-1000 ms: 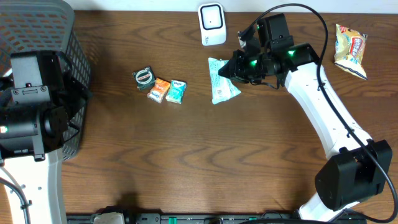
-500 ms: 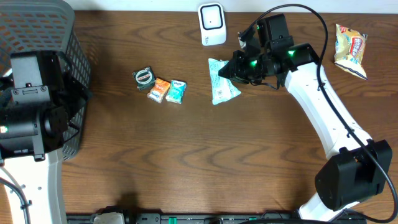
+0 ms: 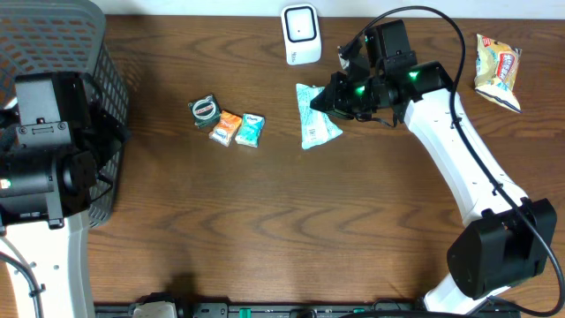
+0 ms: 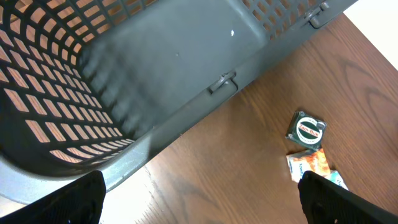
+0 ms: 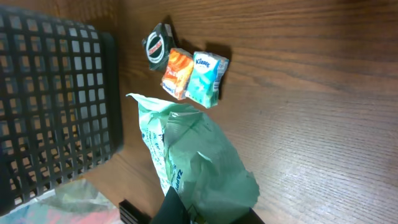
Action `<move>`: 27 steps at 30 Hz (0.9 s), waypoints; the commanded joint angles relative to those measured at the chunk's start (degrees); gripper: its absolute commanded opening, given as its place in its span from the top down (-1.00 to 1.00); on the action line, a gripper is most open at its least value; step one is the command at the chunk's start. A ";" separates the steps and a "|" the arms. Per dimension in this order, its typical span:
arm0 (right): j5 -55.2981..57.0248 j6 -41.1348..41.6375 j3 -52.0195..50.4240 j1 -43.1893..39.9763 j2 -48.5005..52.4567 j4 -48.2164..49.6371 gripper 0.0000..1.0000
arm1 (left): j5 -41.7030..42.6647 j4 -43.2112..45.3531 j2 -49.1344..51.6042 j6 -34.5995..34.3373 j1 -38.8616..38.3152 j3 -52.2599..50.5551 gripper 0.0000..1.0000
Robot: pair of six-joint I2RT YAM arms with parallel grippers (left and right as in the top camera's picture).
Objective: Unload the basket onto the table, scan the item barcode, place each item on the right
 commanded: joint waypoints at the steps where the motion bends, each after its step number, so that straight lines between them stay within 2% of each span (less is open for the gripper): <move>1: 2.36 -1.14 0.63 1.11 -0.24 -0.15 0.98 | -0.57 -0.20 0.04 -0.90 0.28 -0.31 -0.95; 5: 9.73 -1.49 0.57 2.32 0.17 -0.39 0.98 | -0.57 -0.20 0.04 -0.90 0.28 -0.31 -0.95; 8: 20.39 -1.66 0.57 3.37 0.74 -1.01 0.97 | -0.57 -0.20 0.04 -0.90 0.28 -0.31 -0.96; 13: 49.96 -6.45 0.52 7.50 3.82 -2.73 0.97 | -0.57 -0.20 0.04 -0.90 0.28 -0.31 -0.96; 19: 75.14 -8.57 0.52 11.78 9.75 -5.53 0.97 | -0.57 -0.20 0.04 -0.90 0.28 -0.31 -0.95; 24: 86.93 -8.57 0.52 13.86 16.90 -7.85 0.98 | -0.57 -0.20 0.04 -0.90 0.28 -0.31 -0.95; 27: 88.43 -8.52 0.52 14.43 20.70 -8.44 0.93 | -0.57 -0.20 0.04 -0.90 0.28 -0.31 -0.95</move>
